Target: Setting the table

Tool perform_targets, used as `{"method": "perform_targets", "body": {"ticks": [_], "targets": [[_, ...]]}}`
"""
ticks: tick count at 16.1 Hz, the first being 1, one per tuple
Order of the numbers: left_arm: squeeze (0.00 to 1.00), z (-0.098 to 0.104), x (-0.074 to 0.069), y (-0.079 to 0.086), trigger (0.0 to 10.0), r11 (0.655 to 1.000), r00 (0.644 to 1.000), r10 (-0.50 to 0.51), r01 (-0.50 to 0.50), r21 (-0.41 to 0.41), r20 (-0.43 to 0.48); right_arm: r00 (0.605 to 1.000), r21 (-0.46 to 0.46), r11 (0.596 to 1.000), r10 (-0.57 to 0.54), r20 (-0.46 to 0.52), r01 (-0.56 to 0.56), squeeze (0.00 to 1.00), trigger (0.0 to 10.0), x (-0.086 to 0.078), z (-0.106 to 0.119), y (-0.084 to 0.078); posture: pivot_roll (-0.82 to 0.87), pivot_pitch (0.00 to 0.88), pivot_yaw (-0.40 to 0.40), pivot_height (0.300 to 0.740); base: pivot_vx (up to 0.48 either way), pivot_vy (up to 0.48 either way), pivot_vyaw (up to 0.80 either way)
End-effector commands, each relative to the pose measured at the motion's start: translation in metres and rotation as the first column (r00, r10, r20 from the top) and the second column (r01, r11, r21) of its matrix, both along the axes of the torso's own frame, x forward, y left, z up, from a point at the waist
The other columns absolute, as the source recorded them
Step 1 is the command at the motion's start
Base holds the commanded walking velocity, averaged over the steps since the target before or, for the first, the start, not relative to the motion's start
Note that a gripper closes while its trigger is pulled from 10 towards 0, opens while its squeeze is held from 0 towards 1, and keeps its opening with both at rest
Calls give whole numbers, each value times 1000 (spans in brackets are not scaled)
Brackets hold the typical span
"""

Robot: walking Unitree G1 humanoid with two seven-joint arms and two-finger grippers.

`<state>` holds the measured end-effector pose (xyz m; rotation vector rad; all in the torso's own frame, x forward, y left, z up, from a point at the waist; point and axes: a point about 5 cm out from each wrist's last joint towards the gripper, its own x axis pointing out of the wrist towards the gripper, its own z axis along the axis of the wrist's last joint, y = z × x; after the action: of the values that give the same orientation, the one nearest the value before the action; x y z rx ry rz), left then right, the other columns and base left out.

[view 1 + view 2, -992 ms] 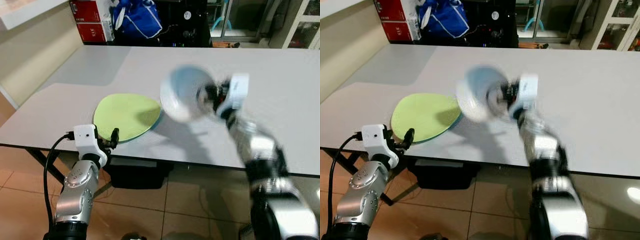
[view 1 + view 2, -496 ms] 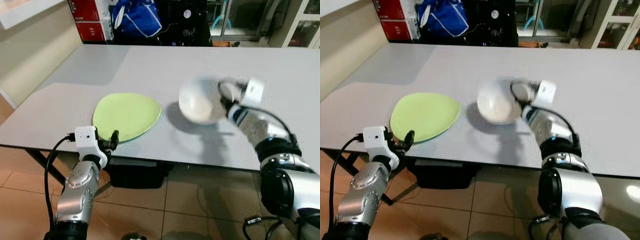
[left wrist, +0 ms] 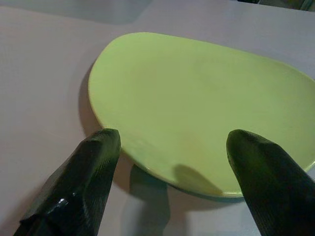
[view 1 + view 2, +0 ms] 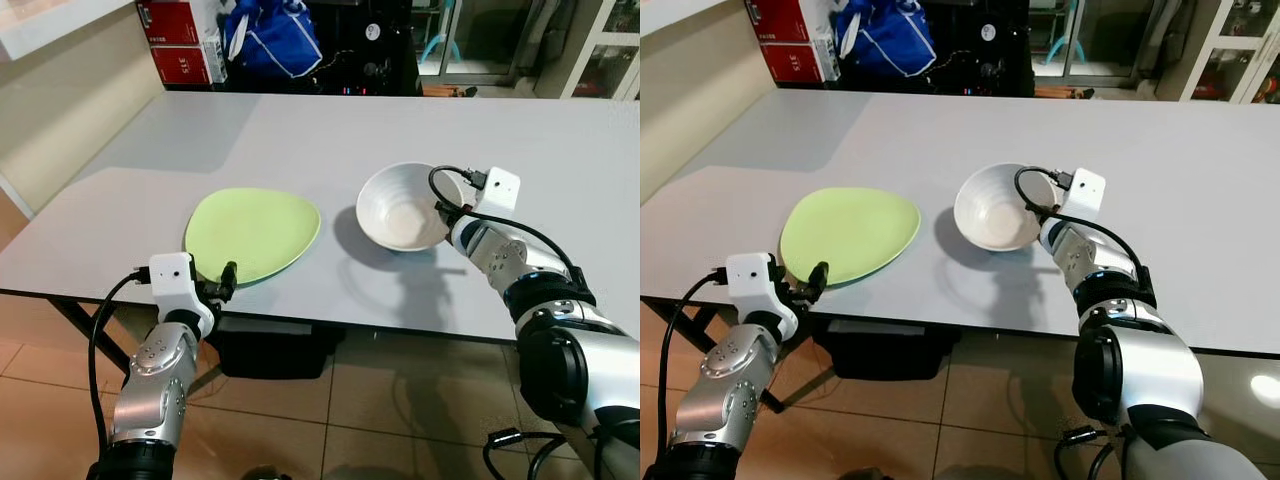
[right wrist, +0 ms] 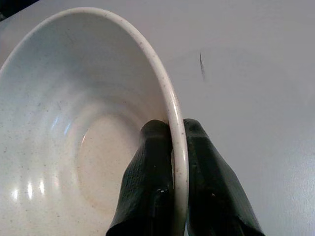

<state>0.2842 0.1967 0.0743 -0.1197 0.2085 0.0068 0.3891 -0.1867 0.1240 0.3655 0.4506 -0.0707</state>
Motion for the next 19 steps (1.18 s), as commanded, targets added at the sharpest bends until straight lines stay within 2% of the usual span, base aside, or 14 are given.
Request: {"method": "perform_targets", "body": {"ticks": [1, 3, 4, 5, 7, 8, 9, 10, 11, 12, 13, 16, 19], "targets": [[0, 0, 2, 3, 10000, 1000, 1000, 17, -16, 15, -12, 992, -42, 999, 18, -121, -23, 0, 10000, -13, -28, 4, 138, 0, 61, 740, 0, 0, 0], [0, 0, 1, 3, 10000, 1000, 1000, 21, -21, 17, -12, 992, -141, 989, 36, -120, -53, 0, 10000, -16, -33, 3, 144, 0, 58, 740, 0, 0, 0], [0, 0, 0, 4, 10000, 1000, 1000, 23, -23, 17, -12, 994, -176, 980, 77, -77, -90, 0, 10000, -11, -26, 9, 144, 0, 59, 740, 0, 0, 0], [0, 0, -1, 4, 10000, 1000, 1000, 25, -24, 18, -13, 992, -184, 975, 122, -42, -128, 0, 10000, -7, -19, 16, 145, 0, 60, 740, 0, 0, 0], [0, -1, -2, 5, 10000, 999, 1000, 24, -23, 24, -19, 962, -171, 949, 272, 13, -266, 0, 10000, 1, -3, 40, 139, 0, 61, 740, 0, 0, 0], [0, -1, -2, 5, 10000, 999, 1000, 24, -23, 24, -20, 952, -173, 939, 305, 20, -297, 0, 10000, 1, -1, 44, 139, 0, 61, 740, 0, 0, 0], [0, -2, -2, 5, 10000, 999, 999, 23, -22, 26, -23, 889, -181, 879, 456, 48, -441, 0, 10000, 1, 8, 62, 137, 0, 59, 740, 0, 0, 0], [0, -2, -2, 4, 10000, 999, 999, 22, -21, 27, -25, 849, -196, 845, 521, 87, -498, 0, 10000, 2, 19, 68, 137, 0, 56, 740, 0, 0, 0], [0, -3, -2, 4, 10000, 999, 999, 23, -22, 27, -26, 837, -222, 840, 530, 138, -495, 0, 10000, 3, 30, 67, 135, 0, 55, 740, 0, 0, 0], [0, -3, -2, 4, 10000, 999, 999, 25, -24, 27, -27, 818, -275, 853, 510, 264, -443, 0, 10000, 6, 53, 60, 133, 0, 53, 740, 0, 0, 0], [0, -4, -3, 4, 10000, 999, 999, 26, -25, 27, -28, 798, -308, 861, 496, 341, -404, 0, 10000, 7, 69, 55, 133, 0, 53, 740, 0, 0, 0], [0, -4, -2, 4, 10000, 999, 999, 24, -24, 27, -30, 791, -307, 845, 525, 315, -438, 0, 10000, -4, 66, 54, 128, 0, 55, 740, 0, 0, 0], [0, -4, -1, 4, 10000, 999, 999, 22, -21, 30, -30, 805, -309, 850, 512, 300, -426, 0, 10000, -7, 58, 54, 130, 0, 57, 740, 0, 0, 0]]}}
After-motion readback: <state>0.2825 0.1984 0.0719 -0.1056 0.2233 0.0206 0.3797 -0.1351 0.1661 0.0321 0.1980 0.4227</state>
